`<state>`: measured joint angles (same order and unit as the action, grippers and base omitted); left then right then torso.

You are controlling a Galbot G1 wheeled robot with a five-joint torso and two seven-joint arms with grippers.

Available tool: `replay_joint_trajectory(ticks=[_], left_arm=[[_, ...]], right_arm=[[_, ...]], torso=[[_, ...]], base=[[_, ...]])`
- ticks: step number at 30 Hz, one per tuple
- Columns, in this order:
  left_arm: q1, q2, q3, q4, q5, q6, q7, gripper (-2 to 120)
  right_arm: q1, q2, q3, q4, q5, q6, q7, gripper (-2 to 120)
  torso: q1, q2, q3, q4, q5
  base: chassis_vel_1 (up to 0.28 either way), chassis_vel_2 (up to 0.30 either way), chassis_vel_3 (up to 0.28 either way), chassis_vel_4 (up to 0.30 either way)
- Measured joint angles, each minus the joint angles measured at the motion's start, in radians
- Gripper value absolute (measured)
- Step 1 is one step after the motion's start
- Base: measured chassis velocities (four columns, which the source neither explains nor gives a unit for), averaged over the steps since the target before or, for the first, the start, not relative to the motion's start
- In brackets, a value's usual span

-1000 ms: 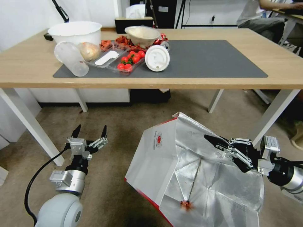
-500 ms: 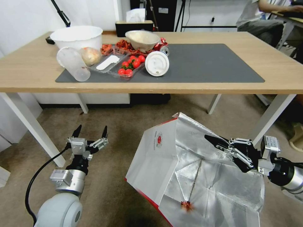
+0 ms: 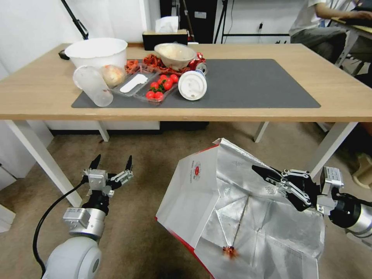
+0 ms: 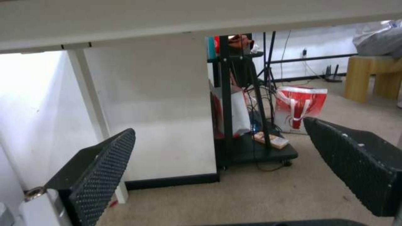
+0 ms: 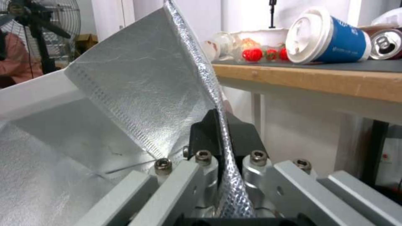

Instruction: Pick up the food delivery bag from the floor and place it on the table.

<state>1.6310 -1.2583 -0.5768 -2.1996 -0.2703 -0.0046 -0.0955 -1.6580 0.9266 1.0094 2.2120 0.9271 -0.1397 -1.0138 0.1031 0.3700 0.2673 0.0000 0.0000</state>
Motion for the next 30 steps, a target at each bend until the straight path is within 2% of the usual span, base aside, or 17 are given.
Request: replay_joint_trajectory(ticks=[30], left_arm=[[0.010,0.001,0.000,-0.006,0.011,0.009,-0.007,100]], right_arm=[[0.000,0.012,-0.001,-0.010,-0.010,0.004,-0.018,0]], torso=[[0.045,0.125,0.080,0.0000,0.0000]], base=[[0.000,0.000,0.000,0.000]])
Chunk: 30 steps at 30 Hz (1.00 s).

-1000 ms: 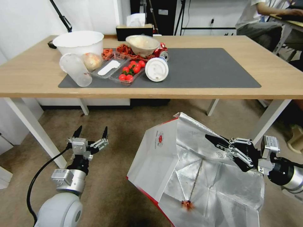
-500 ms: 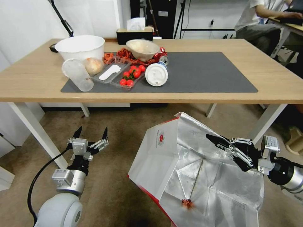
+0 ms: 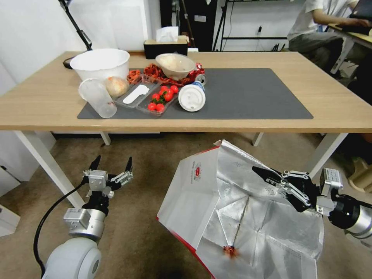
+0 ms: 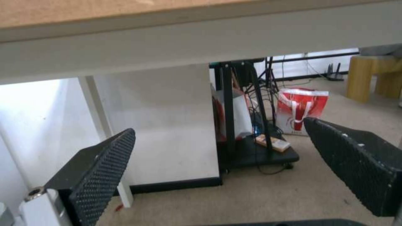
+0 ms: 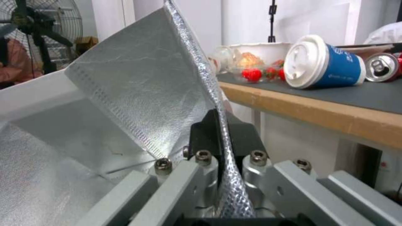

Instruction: Pick up the food delivery bag from the floor and place it on the table.

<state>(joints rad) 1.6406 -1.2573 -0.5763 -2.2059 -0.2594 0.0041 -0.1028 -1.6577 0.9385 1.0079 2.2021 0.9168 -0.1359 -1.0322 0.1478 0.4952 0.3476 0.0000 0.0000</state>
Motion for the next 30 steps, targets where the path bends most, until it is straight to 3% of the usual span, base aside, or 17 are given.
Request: replay_joint_trajectory(ticks=[30], left_arm=[[-0.001,0.002,0.000,-0.002,0.002,-0.001,0.002,100]], right_arm=[[0.001,0.000,0.000,0.000,0.001,0.000,-0.001,0]], torso=[[0.043,0.116,0.073,0.0000,0.0000]], base=[[0.000,0.000,0.000,0.000]])
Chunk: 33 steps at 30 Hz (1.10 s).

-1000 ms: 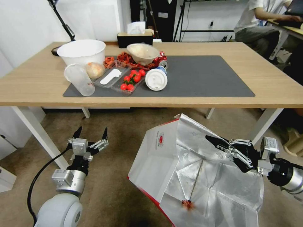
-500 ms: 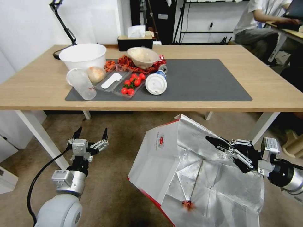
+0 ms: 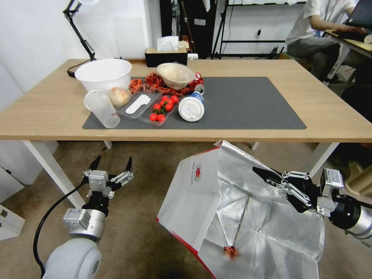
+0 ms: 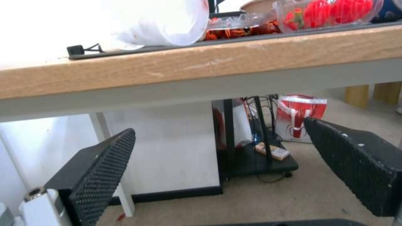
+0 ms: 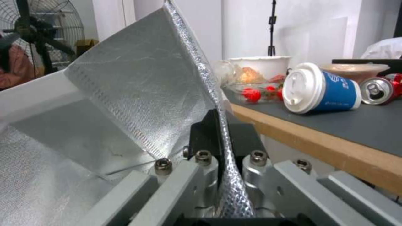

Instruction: Pick up the food delivery bag from the floor and place it on the table.

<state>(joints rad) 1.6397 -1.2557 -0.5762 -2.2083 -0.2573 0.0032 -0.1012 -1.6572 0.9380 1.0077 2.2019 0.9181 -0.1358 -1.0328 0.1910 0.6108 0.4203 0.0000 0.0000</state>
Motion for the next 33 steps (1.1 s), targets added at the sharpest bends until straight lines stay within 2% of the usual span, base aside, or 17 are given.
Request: replay_joint_trajectory(ticks=[6,33], left_arm=[[-0.002,0.001,0.000,0.001,0.000,0.001,0.001,100],[-0.002,0.006,-0.001,0.010,0.002,0.006,0.003,100]], right_arm=[[0.000,0.002,0.000,-0.001,-0.001,0.000,0.000,0],[0.006,0.033,-0.026,-0.017,-0.021,0.002,-0.011,0]], torso=[[0.004,0.010,0.006,0.0000,0.0000],[0.060,0.146,0.086,0.0000,0.0000]], base=[[0.000,0.000,0.000,0.000],[0.000,0.000,0.000,0.000]])
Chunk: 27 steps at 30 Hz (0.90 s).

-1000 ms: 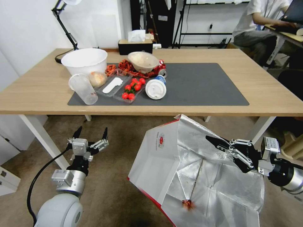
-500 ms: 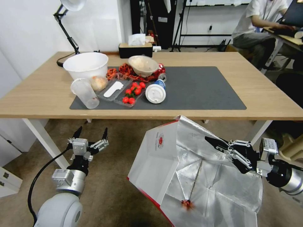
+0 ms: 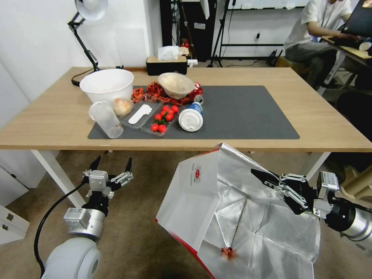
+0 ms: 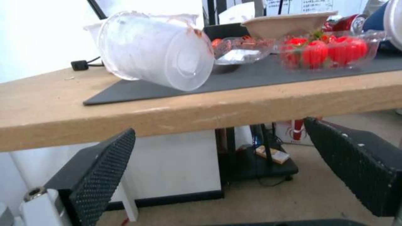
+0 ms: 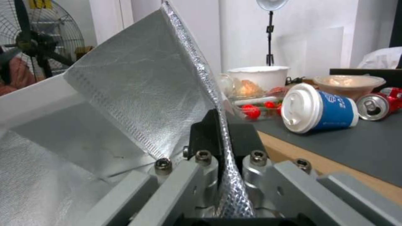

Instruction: Pick up the food delivery bag from the floor and place it on the table.

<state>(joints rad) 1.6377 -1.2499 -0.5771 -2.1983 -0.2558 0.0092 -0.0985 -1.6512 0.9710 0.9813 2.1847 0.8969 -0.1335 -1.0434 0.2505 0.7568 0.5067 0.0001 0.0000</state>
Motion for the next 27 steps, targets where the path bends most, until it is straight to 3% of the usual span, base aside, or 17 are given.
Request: replay_joint_trajectory(ticks=[27], left_arm=[[-0.010,0.002,0.005,0.017,0.002,-0.001,0.001,100]], right_arm=[[0.001,0.009,-0.005,-0.009,-0.012,0.002,-0.003,0]], torso=[[0.051,0.122,0.071,-0.0001,-0.0001]], base=[[0.000,0.000,0.000,0.000]])
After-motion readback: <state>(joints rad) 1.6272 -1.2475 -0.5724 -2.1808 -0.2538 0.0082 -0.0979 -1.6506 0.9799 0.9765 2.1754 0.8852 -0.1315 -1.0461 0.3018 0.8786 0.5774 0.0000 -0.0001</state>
